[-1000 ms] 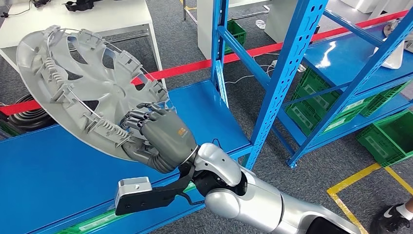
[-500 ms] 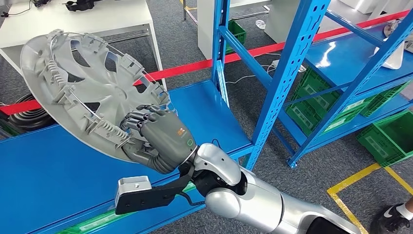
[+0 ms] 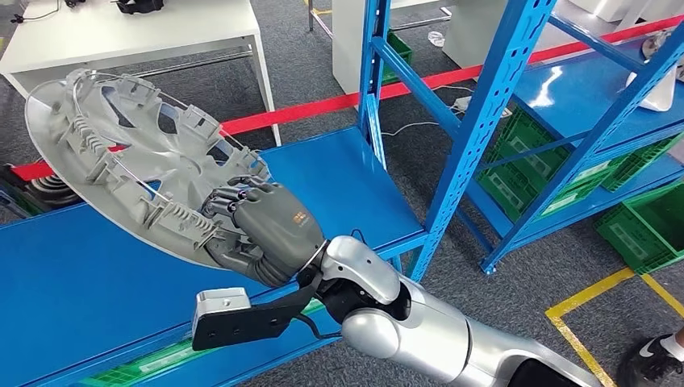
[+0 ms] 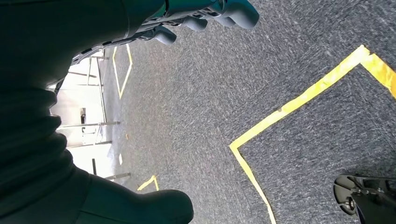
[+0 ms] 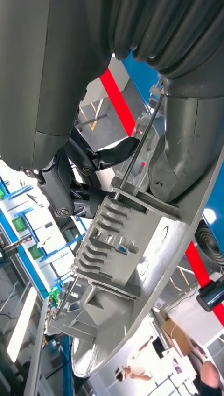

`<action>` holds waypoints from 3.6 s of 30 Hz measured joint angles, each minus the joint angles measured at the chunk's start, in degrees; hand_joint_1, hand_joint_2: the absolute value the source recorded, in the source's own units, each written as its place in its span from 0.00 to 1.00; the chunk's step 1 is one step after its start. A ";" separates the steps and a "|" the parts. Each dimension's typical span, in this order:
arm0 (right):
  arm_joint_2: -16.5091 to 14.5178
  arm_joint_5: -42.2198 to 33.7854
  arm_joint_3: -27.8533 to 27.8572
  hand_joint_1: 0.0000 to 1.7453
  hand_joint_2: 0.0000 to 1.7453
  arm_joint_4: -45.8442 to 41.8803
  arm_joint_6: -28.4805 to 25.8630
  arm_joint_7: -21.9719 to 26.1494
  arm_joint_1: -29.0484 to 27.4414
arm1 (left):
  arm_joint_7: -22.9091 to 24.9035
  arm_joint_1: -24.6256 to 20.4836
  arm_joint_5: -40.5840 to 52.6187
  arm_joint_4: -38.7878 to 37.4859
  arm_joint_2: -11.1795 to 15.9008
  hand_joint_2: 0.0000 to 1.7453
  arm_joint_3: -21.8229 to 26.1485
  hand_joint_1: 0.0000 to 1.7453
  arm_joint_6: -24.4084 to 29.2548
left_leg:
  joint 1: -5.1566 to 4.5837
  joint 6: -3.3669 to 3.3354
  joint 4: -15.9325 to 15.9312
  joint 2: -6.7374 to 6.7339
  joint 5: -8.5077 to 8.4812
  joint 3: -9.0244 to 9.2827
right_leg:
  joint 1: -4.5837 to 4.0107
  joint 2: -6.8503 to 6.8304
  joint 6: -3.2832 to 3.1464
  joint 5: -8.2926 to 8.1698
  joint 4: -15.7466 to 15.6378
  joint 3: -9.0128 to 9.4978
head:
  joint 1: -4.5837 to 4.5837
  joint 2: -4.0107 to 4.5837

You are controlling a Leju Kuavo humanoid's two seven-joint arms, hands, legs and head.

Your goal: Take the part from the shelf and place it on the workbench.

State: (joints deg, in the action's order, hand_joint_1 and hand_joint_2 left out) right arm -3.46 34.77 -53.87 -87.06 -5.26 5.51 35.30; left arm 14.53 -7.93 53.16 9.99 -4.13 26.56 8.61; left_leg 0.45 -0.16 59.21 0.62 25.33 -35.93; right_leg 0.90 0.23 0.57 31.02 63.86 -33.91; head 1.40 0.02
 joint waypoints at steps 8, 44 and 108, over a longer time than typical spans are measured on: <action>-0.39 0.02 -0.06 1.00 1.00 -0.02 0.39 -0.40 0.83 | -0.05 0.15 0.02 -0.01 -0.10 1.00 0.25 0.00 0.00 | 0.26 3.12 4.73 0.12 3.92 -2.56 | -0.08 -0.36 -2.99 -3.48 -4.96 0.11 | -0.15 0.00; -0.44 0.03 -0.43 1.00 1.00 0.17 0.54 -0.63 1.85 | -0.36 0.08 0.66 0.33 -0.01 1.00 0.96 0.00 -0.43 | 0.67 4.09 13.57 -0.31 5.60 -2.12 | -0.54 -0.94 -3.07 -7.18 -6.47 -2.77 | -0.17 0.00; -0.75 1.96 -1.14 1.00 1.00 0.43 1.66 0.18 1.41 | -0.51 -0.60 1.16 0.62 0.39 1.00 2.71 0.00 -0.65 | 0.33 3.39 4.38 -0.60 4.06 5.07 | -1.08 -0.75 -2.21 -8.22 -5.41 -4.56 | -0.37 0.00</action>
State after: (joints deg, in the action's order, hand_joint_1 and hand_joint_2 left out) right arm -4.22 36.73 -55.01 -86.64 -3.60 5.68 36.72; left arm 14.03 -8.52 54.32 10.61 -3.74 29.27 7.96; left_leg 0.77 3.23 63.59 0.02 29.38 -30.86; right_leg -0.19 -0.51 -1.64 22.80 58.45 -38.47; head 1.03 0.02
